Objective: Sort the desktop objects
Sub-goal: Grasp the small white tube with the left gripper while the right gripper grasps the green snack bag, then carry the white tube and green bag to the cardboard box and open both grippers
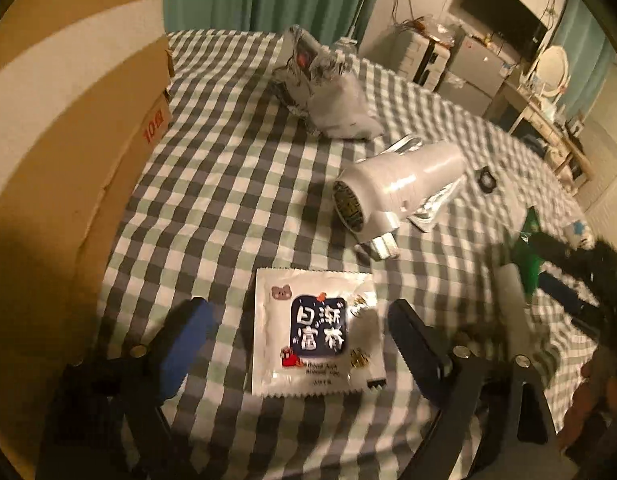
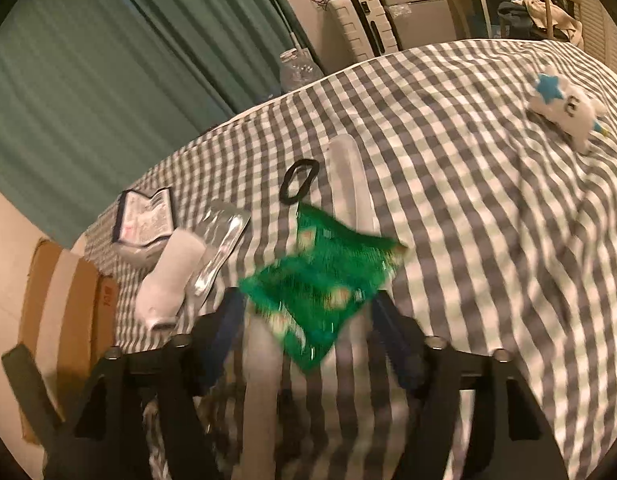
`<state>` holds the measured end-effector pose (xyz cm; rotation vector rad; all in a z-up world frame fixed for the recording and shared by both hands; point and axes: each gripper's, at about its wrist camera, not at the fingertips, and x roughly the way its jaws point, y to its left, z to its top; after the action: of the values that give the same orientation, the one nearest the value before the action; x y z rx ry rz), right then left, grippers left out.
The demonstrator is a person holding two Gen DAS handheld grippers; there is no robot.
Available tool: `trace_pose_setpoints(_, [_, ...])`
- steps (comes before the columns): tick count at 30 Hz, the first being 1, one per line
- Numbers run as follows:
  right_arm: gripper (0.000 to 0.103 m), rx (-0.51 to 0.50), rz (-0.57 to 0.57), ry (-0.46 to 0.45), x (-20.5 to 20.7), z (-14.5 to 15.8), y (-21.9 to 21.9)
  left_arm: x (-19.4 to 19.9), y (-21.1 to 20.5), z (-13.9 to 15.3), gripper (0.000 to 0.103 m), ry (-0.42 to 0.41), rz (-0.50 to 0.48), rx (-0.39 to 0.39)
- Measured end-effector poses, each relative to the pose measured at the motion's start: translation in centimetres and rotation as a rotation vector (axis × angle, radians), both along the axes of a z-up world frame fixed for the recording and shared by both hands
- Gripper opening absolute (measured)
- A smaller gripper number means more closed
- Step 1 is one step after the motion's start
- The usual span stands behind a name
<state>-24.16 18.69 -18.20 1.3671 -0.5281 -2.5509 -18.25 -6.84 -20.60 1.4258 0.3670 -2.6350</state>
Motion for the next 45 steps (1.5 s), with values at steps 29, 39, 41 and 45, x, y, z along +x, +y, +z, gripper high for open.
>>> trace_pose_setpoints(29, [0.036,0.080,0.027,0.149,10.6,7.3,1.9,5.2,3.3,7.7,0.005,0.301,-0.246,0.033])
trace_pose_setpoints(39, [0.036,0.127,0.206,0.310,16.6,14.6,-4.6,9.7,3.6,16.8,0.005,0.397,-0.296,-0.032])
trace_pose_setpoints(41, [0.036,0.147,0.249,0.331,17.4,15.8,-6.5,9.6,2.2,18.2,0.005,0.361,-0.284,-0.011])
trace_pose_setpoints(45, [0.036,0.139,0.320,0.347,18.1,17.0,-10.0,10.4,-1.1,20.5,0.005,0.383,-0.239,-0.049])
